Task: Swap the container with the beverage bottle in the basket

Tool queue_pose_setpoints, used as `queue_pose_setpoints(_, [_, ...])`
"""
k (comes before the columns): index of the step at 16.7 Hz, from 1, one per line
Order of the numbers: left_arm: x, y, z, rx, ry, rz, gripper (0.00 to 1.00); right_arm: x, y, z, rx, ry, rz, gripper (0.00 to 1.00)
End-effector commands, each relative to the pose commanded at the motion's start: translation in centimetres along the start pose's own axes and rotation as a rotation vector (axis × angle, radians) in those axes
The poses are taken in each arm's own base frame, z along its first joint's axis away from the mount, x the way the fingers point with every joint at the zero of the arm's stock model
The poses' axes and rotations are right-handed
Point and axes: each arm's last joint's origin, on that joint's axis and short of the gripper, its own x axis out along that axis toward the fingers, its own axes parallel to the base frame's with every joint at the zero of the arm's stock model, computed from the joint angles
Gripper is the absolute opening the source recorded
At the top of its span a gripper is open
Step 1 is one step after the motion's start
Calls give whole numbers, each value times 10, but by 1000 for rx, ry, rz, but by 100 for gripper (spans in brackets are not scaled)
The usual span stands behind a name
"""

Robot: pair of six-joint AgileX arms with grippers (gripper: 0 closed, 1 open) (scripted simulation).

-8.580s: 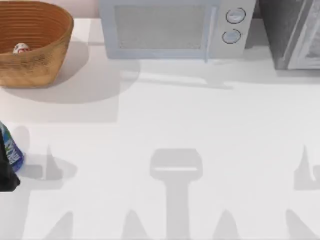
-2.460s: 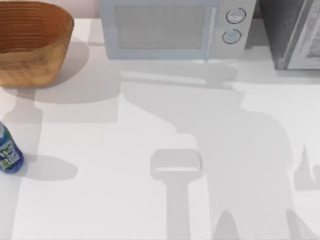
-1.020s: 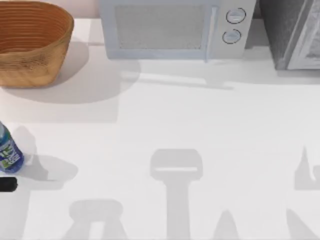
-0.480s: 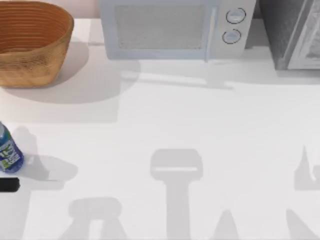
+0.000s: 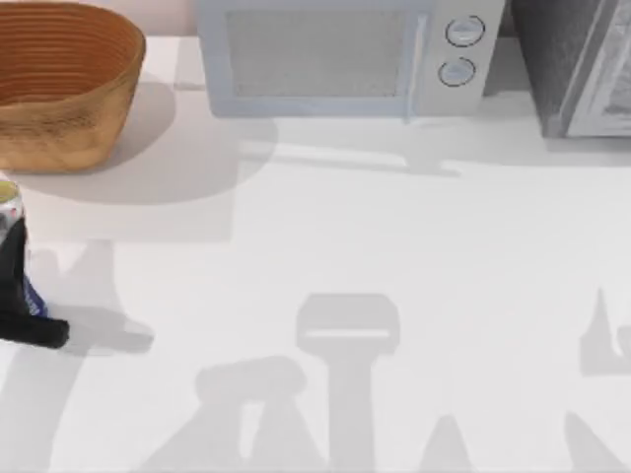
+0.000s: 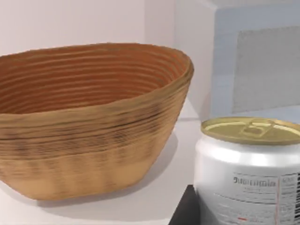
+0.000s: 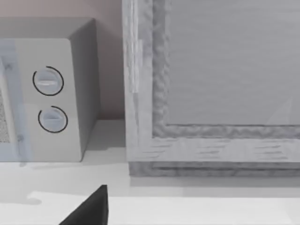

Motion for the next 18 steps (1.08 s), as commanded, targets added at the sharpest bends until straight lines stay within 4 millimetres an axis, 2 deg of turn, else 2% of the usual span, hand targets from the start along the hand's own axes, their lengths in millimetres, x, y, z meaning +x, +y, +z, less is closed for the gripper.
queue_pose_setpoints(4, [32,-2,28,17,-26,-110,0,0,0,0,0,0,0,100])
queue_pose_setpoints(9, [85,-5,52,9,-73,-233,0,0,0,0,0,0,0,100])
queue_pose_setpoints(13, [127,-6,53,-10,-92,-303,0,0,0,0,0,0,0,100])
queue_pose_setpoints(18, [166,-8,39,-21,-98,-373,0,0,0,0,0,0,0,100])
